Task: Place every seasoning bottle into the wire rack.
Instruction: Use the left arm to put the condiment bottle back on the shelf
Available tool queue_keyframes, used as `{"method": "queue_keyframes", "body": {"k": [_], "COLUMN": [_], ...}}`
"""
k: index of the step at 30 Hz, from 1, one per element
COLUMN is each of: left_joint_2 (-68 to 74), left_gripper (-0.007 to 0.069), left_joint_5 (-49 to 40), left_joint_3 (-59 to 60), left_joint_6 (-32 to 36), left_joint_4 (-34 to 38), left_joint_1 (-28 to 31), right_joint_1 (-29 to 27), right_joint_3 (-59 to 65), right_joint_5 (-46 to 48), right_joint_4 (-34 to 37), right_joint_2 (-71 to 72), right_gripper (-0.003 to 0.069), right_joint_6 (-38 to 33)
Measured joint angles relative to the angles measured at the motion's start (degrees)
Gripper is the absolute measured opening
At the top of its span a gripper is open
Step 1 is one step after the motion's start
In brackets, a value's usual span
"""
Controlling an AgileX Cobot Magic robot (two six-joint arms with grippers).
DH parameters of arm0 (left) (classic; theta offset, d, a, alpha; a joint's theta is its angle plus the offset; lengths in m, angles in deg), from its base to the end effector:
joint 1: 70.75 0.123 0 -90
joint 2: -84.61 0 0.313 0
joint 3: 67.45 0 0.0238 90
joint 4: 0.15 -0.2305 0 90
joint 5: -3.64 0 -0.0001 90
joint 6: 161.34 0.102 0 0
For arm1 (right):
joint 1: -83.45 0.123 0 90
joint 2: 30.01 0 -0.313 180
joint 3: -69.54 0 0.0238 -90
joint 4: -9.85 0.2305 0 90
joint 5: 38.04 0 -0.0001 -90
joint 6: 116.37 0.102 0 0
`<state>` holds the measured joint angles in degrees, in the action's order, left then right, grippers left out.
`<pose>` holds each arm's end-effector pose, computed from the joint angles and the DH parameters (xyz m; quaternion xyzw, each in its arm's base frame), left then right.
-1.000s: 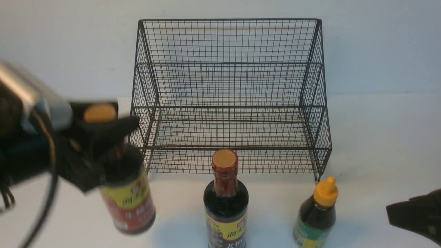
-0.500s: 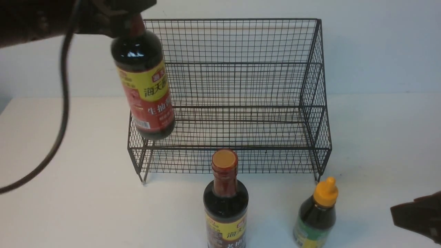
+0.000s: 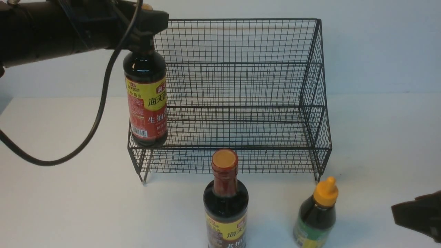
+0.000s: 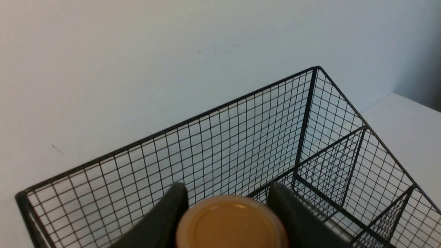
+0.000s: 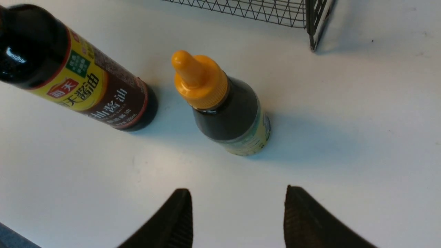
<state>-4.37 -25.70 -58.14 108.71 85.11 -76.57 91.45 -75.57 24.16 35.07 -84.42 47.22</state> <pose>0.3166 -0.0824 0.3980 0.2309 0.7381 -0.1992 0.6019 0.0902 0.0515 0.3231 -0.1500 0.9353 0.1941 0.2551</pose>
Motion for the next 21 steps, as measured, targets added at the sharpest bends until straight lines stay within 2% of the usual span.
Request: {"method": "queue_keyframes", "body": {"k": [11,21], "left_joint_2": [3.47,4.72], "left_gripper": [0.0267,0.0268], "left_joint_5": [-1.04,-3.53], "left_joint_3": [-0.74,-1.37], "left_joint_6": [2.71,3.69], "left_joint_4": [7.96,9.03], "left_joint_1": [0.0,0.0], "right_joint_1": [0.0,0.0], "right_joint_3": [0.0,0.0], "right_joint_5": [-0.02,-0.37], "right_joint_4": [-0.05,-0.05], "right_joint_2": [0.0,0.0], "right_gripper": [0.0339,0.0338], "right_joint_6": [0.0,0.0]}}
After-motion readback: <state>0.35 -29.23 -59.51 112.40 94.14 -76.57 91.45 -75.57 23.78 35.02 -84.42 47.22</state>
